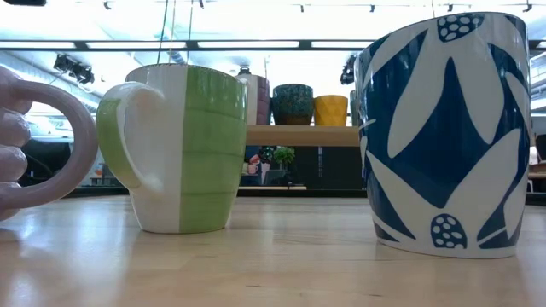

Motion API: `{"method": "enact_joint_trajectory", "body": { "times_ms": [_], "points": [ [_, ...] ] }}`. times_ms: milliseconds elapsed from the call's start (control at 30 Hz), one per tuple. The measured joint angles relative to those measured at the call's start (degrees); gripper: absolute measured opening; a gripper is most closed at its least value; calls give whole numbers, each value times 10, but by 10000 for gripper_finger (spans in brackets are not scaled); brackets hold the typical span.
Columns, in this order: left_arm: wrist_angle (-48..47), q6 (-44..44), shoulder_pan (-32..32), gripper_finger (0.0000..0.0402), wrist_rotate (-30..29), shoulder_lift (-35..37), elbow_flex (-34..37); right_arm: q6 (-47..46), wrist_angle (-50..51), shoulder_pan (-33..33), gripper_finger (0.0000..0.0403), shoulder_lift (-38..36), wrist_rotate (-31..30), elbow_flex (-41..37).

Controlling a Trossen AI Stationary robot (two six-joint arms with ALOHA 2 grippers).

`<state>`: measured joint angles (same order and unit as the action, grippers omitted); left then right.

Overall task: Place coffee mugs
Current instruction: Put the violet mug on the shelf

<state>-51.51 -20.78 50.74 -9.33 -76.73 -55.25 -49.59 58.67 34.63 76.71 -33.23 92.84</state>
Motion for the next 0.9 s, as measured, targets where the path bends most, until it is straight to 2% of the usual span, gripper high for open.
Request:
{"method": "enact_joint_trajectory", "body": {
  "times_ms": [100,333,500,900],
  "points": [
    [2,-28,0,180,-16,0,3,-9,0,0,125,0,-1,0],
    [22,-98,-4,164,7,0,26,-15,-1,0,125,0,-3,0],
    [55,-143,-4,151,-12,0,44,-20,-1,0,125,0,-4,0],
    [73,-129,-17,116,7,-1,52,-20,-16,0,125,0,-4,0]
  ]
}}
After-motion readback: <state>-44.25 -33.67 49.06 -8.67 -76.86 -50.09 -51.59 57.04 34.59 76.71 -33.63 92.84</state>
